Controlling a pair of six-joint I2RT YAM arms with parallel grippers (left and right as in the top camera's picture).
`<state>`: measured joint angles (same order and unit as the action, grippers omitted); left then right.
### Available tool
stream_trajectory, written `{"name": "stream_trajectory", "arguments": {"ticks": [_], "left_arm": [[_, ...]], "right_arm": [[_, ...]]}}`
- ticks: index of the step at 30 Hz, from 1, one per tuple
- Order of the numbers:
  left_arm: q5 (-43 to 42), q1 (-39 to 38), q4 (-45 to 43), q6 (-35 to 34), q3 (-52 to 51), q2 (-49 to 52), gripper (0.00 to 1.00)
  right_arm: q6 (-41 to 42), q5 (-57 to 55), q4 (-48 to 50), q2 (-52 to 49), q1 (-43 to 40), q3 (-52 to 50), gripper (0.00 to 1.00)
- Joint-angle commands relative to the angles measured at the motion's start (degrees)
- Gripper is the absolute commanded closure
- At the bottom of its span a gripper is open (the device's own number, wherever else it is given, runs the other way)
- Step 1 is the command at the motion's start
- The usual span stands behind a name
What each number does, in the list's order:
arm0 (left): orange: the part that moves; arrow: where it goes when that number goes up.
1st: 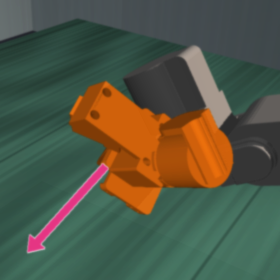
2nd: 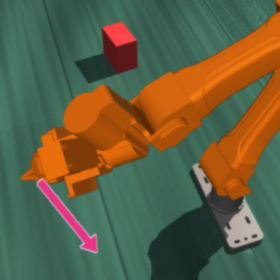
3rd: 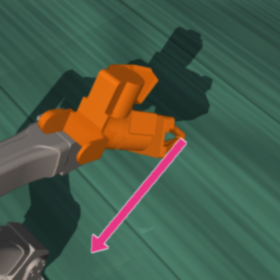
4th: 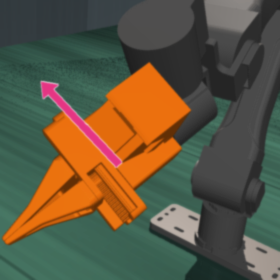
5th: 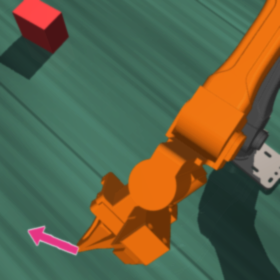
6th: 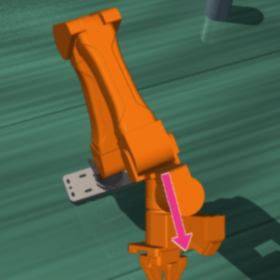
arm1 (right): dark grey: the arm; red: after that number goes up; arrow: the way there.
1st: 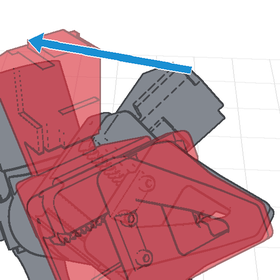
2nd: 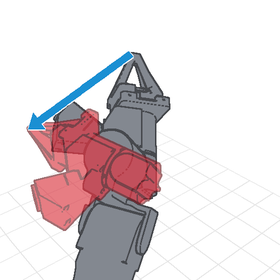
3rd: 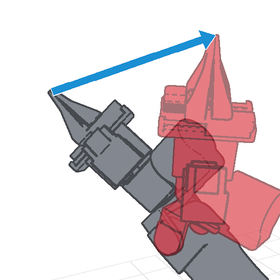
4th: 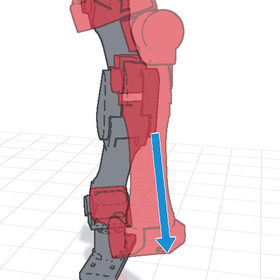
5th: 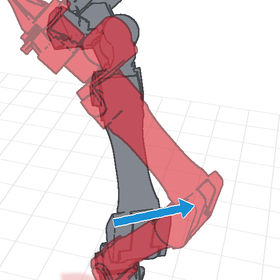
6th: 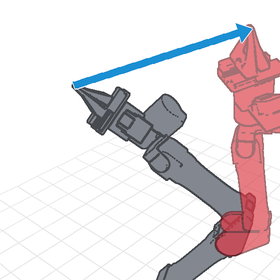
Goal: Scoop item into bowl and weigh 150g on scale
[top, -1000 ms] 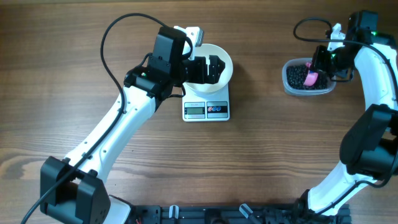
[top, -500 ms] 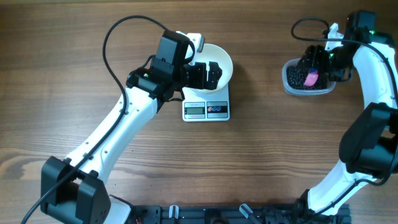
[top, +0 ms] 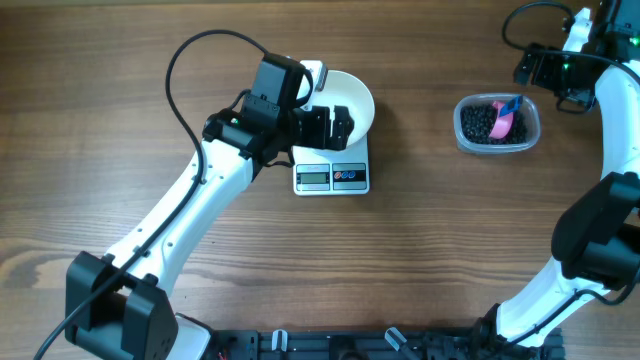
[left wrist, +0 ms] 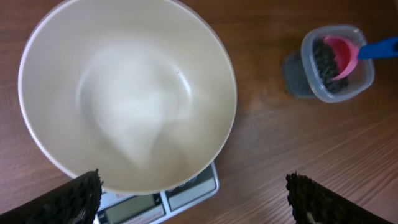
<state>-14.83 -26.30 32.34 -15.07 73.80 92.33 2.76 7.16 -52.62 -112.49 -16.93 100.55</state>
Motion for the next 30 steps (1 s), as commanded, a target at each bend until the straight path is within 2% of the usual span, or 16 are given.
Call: {"name": "stream_trajectory", "arguments": {"ticks": [1,3,8,12,14,18,22,25,30], "left_arm": [[-1.2,-0.3,2.8,-1.8,0.4,-0.7,0.0],[-4.5,-1.0,4.5,0.0,0.4,-0.7,0.0],[-4.4,-7.1,10.9,6.0,0.4,-0.7,0.04],[-4.0,-14.4,13.6,14.6,0.4,-0.3,0.0],[-2.6,-16.1,14.0,15.4,0.4,1.4,0.0],[-2.6,-17.9,16.4,24.2,0.4,6.7,0.0],[0.9,-18.6,16.5,33.1,0.4,11.3,0.0],[6.3,-18.6,14.7,33.4,0.3,13.9,0.0],[6.5,-18.4,12.9,34.4,0.3,19.2,0.0]], "right_arm": [[0.6,-1.8,0.1,1.3,0.2,1.2,0.0],[0.6,-1.8,0.1,1.3,0.2,1.2,0.0],[0.6,-1.8,0.1,1.3,0.2,1.2,0.0],[0.6,-1.8,0.1,1.3,0.2,1.2,0.0],[0.6,-1.8,0.1,1.3,0.2,1.2,0.0],[0.6,-1.8,0.1,1.3,0.2,1.2,0.0],[0.6,-1.8,0.1,1.3,0.2,1.2,0.0],[0.6,-1.8,0.1,1.3,0.2,1.2,0.0],[0.6,-1.8,0.1,1.3,0.2,1.2,0.0]]}}
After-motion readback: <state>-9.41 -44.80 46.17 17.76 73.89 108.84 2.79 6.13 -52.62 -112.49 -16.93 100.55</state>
